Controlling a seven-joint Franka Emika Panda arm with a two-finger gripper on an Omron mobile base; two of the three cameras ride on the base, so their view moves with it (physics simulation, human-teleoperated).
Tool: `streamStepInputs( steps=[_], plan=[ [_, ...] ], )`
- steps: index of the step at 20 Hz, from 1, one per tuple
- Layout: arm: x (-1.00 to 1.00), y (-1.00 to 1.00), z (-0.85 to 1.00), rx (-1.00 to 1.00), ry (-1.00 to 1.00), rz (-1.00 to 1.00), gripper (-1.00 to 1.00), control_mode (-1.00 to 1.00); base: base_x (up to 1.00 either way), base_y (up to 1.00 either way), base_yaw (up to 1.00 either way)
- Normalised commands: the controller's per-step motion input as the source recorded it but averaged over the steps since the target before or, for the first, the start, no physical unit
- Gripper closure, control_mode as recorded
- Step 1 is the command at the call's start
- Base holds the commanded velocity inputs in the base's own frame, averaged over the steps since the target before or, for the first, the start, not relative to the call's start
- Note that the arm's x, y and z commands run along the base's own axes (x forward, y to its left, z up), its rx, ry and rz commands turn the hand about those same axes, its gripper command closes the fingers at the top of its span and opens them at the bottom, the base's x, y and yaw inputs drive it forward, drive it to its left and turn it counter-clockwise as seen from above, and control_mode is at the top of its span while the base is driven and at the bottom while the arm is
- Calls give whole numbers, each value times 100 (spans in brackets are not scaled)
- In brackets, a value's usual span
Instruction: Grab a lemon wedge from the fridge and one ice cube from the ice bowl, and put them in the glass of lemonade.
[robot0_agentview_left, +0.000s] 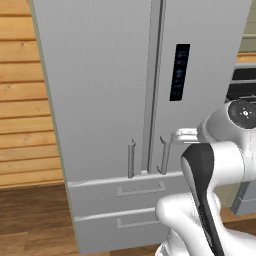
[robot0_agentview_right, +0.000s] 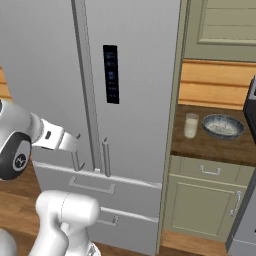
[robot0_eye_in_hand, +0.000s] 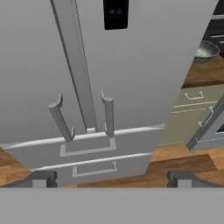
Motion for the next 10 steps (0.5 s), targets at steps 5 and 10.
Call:
streamStepInputs(
  steps=[5,10],
  plan=[
    [19,-46,-10,11,7,1,-100,-100,0,0,0],
    [50,-24,-32,7,10,15,-100,-100,0,0,0]
  ],
)
